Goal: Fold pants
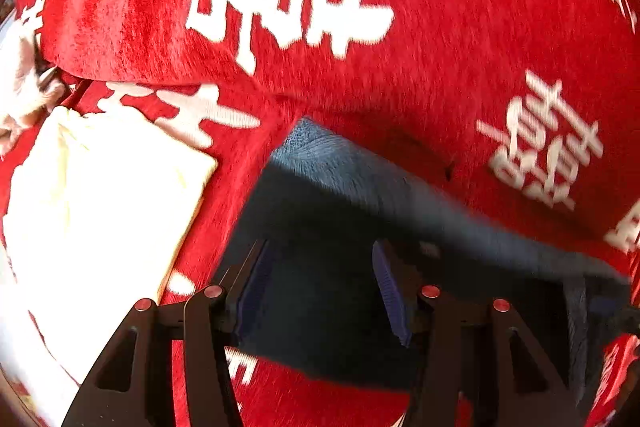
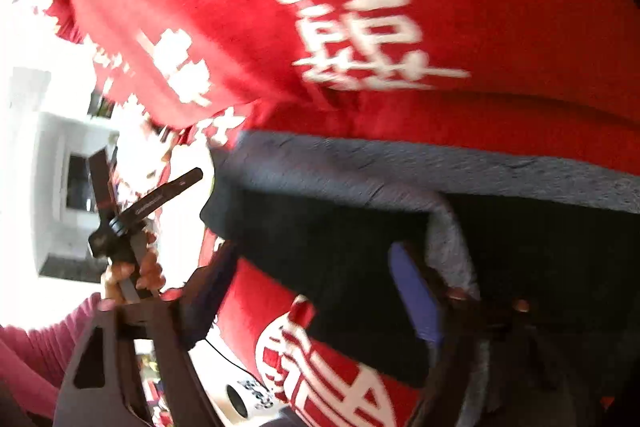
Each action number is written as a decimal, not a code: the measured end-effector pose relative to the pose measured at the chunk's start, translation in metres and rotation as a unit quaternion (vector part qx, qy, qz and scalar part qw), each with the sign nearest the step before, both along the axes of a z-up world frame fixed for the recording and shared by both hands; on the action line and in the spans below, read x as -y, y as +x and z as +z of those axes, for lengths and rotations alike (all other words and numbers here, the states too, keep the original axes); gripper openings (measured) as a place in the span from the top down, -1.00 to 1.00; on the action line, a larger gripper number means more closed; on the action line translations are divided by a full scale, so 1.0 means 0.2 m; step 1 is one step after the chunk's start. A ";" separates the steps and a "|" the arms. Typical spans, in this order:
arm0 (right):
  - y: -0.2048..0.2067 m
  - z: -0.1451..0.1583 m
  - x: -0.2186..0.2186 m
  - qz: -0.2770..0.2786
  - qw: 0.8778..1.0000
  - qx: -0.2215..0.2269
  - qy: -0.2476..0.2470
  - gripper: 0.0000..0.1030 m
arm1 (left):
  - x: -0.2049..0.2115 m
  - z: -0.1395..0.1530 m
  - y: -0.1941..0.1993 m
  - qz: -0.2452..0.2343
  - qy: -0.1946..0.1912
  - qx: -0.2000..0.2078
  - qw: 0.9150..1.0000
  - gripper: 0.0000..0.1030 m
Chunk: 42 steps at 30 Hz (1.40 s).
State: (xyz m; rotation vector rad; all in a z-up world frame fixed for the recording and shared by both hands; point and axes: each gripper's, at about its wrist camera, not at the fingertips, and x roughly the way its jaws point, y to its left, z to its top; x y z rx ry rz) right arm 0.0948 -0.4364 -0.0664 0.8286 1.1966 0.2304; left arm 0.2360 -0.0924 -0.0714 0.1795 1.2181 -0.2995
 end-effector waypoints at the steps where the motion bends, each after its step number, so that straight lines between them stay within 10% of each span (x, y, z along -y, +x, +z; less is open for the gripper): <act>1: 0.03 -0.02 -0.06 0.013 1.000 -0.008 -0.004 -0.18 | 0.01 -0.02 -0.03 -0.006 0.007 -0.003 1.000 -0.04; 7: 0.21 -0.32 -0.17 0.058 0.994 -0.062 -0.068 -0.07 | 0.20 -0.33 -0.06 -0.029 0.042 -0.025 0.998 -0.06; 9: 0.26 -0.39 -0.13 0.048 0.992 -0.070 -0.094 0.03 | 0.29 -0.35 -0.09 -0.053 0.056 0.010 0.997 -0.45; 14: 0.18 -0.28 0.11 -0.054 0.997 -0.035 -0.035 0.00 | 0.33 -0.31 -0.14 -0.064 0.067 -0.015 0.996 -0.50; 18: -0.01 -0.15 0.15 -0.066 0.996 -0.024 -0.049 -0.43 | 0.30 -0.21 -0.24 -0.058 0.070 -0.024 0.996 -0.50; 30: -1.01 0.05 0.29 -0.175 0.978 -0.079 -0.083 -0.43 | 0.52 -0.05 -0.80 -0.148 0.053 -0.059 0.986 -0.50; 42: -2.16 -0.09 0.12 -0.355 0.924 -0.135 -0.039 -0.43 | 0.78 -0.02 -1.43 -0.265 0.021 -0.054 0.962 -0.50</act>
